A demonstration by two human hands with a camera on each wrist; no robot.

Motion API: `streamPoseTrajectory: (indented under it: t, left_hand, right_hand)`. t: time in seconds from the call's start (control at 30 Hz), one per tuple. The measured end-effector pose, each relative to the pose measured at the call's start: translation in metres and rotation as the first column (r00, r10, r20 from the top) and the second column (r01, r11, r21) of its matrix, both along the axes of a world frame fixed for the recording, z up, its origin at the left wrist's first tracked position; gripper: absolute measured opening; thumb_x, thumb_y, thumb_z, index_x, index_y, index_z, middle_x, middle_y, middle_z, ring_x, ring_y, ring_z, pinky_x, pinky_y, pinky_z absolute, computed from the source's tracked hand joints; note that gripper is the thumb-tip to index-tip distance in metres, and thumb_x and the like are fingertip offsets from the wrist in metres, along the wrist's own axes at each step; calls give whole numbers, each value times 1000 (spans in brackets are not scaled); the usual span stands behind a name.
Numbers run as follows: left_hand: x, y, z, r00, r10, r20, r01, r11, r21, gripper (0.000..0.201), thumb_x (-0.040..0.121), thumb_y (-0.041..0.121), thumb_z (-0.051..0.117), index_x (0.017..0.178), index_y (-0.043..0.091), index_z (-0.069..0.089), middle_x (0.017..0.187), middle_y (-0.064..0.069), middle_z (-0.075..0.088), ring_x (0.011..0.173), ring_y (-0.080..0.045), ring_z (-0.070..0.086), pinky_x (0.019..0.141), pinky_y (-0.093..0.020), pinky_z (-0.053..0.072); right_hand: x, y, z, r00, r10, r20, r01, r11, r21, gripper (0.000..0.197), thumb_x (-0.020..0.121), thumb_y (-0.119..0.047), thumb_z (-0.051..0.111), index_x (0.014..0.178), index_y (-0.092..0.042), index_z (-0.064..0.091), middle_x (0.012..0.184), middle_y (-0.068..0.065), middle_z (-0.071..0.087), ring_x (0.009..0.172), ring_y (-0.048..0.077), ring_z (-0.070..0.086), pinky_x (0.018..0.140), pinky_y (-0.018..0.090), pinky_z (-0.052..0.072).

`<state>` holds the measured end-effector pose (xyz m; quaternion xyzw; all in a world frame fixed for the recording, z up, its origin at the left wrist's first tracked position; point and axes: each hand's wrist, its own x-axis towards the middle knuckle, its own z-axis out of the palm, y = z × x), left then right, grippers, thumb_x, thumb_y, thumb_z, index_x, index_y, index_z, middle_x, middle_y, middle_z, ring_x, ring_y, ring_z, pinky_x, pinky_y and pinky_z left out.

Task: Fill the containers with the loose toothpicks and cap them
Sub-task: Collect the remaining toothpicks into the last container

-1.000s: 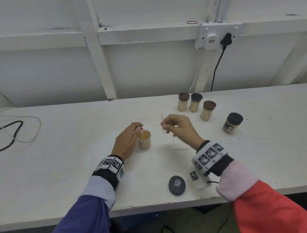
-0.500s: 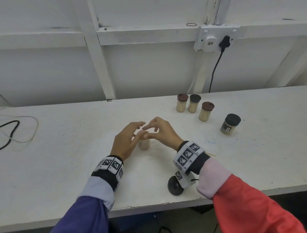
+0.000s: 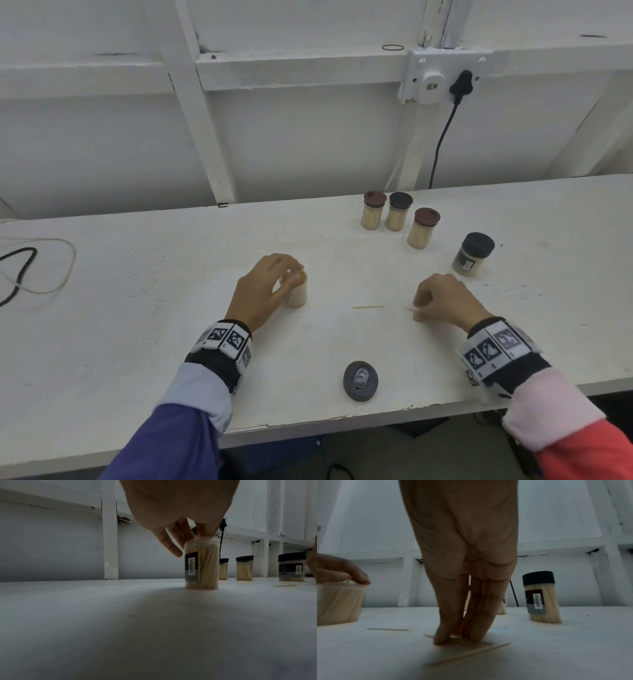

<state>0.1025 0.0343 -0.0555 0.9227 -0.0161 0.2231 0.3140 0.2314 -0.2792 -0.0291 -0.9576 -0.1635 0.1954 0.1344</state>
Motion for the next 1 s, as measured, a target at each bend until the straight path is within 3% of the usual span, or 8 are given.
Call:
streamPoseTrajectory:
  t: [0.1,0.2,0.37,0.47,0.57,0.7,0.87,1.0]
  left_hand:
    - [0,1,-1,1000,0,-2,0,1000,2,31,94,50,44,105,30,64,111,24,56,101,3,53,75,-30,53]
    - [1,2,-3,1000,7,-19,-7,1000,-12,28,94,49,44,105,31,63,111,23,56,99,5,53,76,-31,53]
    - [1,4,-4,1000,12,-9,-12,1000,1,24,96,44,45,105,30,62,110,24,55,99,7,52,78,-23,51]
    - [1,4,-3,1000,15,-13,-15,1000,9,27,95,45,42,104,30,62,110,24,55,99,7,51,77,-16,47]
    - [2,5,-4,1000,17,-14,-16,1000,11,27,95,45,42,105,30,62,109,24,55,99,6,51,76,-12,45]
    - [3,6,-5,1000,23,-18,-23,1000,-2,18,98,35,47,105,29,63,110,23,56,102,3,53,77,-12,46]
    - [3,6,-6,999,28,-23,-28,1000,-12,12,100,26,53,105,28,63,110,22,56,102,3,54,77,-15,47]
    - [3,7,-5,999,31,-31,-31,999,-14,14,101,30,50,106,28,63,110,20,57,102,-1,55,77,-14,47]
  right_hand:
    - [-3,2,-1,999,21,50,-18,998,-57,12,72,-8,79,81,-15,74,87,2,70,79,19,65,71,27,53]
    - [-6,9,0,991,101,91,-84,981,-172,13,75,-5,68,75,-18,68,92,5,67,77,22,62,63,25,44]
    - [-8,11,9,977,215,15,-200,932,-303,4,86,-19,58,89,-21,56,94,-2,56,82,19,55,68,26,39]
    - [-9,11,9,963,260,-66,-268,913,-307,7,89,-24,57,91,-19,54,95,-3,54,84,17,53,68,23,39]
    - [-13,10,8,942,334,-1,-319,898,-303,3,87,-21,55,89,-21,53,94,-3,53,83,17,53,63,23,36]
    - [-13,8,12,938,338,74,-308,914,-262,10,86,-18,59,88,-27,56,102,-3,60,92,18,58,74,24,39]
    - [-16,13,8,932,354,73,-313,892,-327,7,84,-24,60,89,-21,57,94,-2,58,80,18,54,62,24,34]
    - [-13,15,4,913,406,41,-362,852,-378,14,88,-32,52,88,-18,51,92,0,56,79,19,51,58,24,29]
